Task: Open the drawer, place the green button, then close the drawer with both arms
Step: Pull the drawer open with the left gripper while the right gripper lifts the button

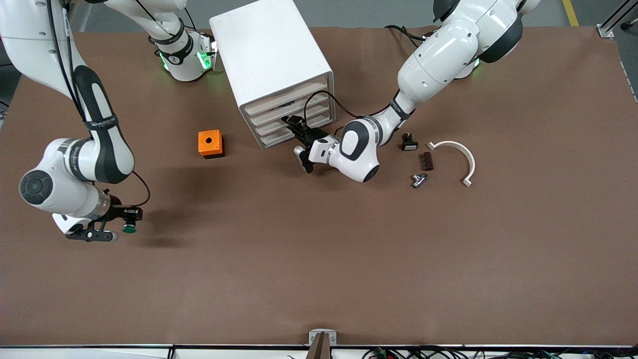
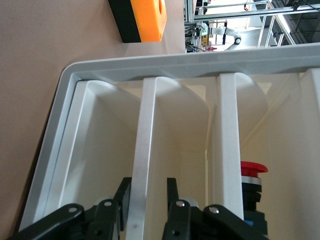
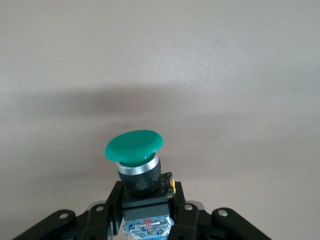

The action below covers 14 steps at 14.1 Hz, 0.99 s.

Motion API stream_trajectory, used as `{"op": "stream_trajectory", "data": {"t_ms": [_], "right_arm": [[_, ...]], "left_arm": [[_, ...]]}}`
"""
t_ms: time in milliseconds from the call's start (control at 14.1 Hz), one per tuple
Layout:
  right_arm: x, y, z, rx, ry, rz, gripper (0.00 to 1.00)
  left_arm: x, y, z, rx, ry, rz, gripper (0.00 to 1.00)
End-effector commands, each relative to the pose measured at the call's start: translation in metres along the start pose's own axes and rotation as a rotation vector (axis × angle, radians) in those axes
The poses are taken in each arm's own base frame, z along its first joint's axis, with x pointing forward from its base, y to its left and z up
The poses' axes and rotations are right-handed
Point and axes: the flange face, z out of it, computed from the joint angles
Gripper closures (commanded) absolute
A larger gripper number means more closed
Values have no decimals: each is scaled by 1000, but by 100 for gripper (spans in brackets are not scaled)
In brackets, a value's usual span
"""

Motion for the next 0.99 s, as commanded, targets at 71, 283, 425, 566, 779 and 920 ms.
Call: {"op": "stream_trajectory", "data": {"t_ms": [71, 283, 425, 566, 779, 920], "right_arm": [[9, -4, -47, -12, -36, -23, 78], [14, -7, -77, -12, -51, -22, 78], [14, -18, -95, -13, -41, -32, 78], [12, -24, -116, -13, -9, -40, 78], [8, -39, -139, -12, 25, -62, 78], [4, -54, -154, -12, 40, -80, 78]], "left_arm": [[1, -7, -2, -10, 25, 25, 98], [1, -13, -2, -8, 24, 21, 100], [2, -17, -11, 2, 29, 26, 100], [3, -24, -27, 11, 31, 19, 100], [7, -27, -43, 2, 26, 27, 100], [9, -31, -61, -2, 25, 28, 100]]}}
